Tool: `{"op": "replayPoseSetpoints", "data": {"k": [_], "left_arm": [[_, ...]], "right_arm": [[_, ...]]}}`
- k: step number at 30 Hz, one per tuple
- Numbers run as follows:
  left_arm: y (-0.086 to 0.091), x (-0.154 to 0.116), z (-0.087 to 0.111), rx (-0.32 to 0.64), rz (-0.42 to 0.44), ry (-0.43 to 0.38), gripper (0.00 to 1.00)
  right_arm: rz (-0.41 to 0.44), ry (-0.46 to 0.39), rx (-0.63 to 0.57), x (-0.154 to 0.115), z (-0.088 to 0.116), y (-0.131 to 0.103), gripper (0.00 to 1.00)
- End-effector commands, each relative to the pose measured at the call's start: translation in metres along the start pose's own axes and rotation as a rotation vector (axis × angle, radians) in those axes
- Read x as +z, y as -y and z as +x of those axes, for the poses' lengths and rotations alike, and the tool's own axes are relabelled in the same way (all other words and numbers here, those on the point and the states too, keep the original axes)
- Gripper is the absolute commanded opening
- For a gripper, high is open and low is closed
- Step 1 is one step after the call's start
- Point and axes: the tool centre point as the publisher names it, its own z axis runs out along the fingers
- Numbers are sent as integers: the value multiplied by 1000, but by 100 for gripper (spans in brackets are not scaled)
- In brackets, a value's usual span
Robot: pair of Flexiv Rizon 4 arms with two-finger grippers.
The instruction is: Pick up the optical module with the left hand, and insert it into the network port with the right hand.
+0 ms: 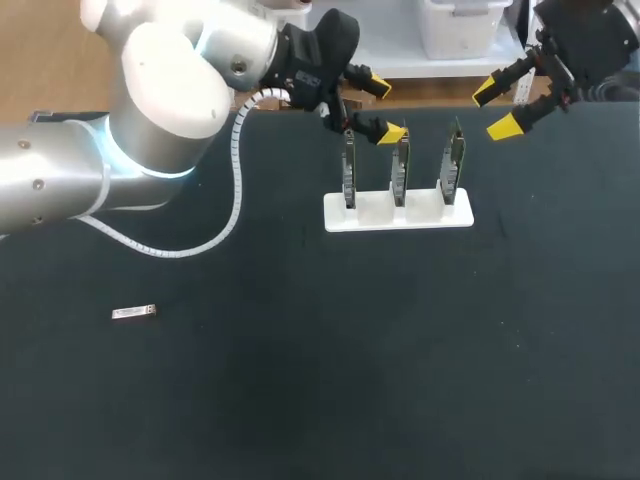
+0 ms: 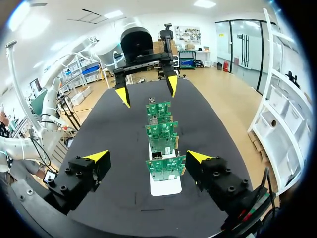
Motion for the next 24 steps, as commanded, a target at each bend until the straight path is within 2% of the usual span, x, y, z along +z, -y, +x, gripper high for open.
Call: {"op": "replayPoseSetpoints", "data": {"k": [1, 6, 16, 24], "left_arm": [[2, -12, 0, 5, -32, -8, 100], [-2, -35, 4, 7, -111, -36, 100], [-3, -86, 16, -2, -185, -51, 100], [8, -123, 41, -32, -266, -231, 100]], "right_arm": [[4, -1, 0, 1, 0, -2, 100], [4, -1, 0, 1, 0, -2, 100], [4, -1, 0, 1, 0, -2, 100], [4, -1, 0, 1, 0, -2, 100]]}}
